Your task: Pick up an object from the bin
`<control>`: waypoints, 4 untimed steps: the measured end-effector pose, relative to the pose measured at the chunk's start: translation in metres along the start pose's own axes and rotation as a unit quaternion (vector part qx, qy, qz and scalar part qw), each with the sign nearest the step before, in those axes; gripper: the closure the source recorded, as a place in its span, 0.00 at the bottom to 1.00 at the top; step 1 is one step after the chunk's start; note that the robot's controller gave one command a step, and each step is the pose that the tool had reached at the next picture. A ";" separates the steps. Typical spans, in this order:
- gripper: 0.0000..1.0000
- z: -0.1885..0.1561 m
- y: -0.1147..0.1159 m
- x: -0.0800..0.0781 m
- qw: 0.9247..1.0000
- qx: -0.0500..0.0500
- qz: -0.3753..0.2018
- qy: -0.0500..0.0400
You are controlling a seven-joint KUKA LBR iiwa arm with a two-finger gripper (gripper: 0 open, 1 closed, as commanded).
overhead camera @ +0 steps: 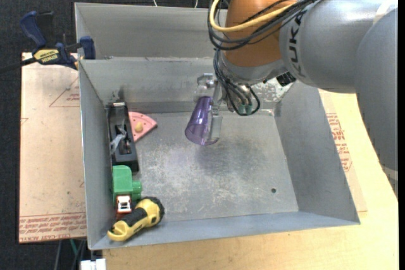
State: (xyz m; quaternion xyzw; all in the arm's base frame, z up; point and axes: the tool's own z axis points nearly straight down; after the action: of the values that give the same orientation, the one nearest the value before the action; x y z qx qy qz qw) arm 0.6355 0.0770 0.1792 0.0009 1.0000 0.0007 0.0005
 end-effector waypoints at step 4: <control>1.00 0.027 0.100 0.023 1.000 -0.002 0.022 -0.001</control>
Offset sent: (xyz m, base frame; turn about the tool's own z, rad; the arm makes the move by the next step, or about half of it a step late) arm 0.0000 0.0000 0.0000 0.0000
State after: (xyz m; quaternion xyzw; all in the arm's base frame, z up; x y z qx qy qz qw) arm 0.6127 0.1770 0.1524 0.0232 0.9997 0.0023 0.0019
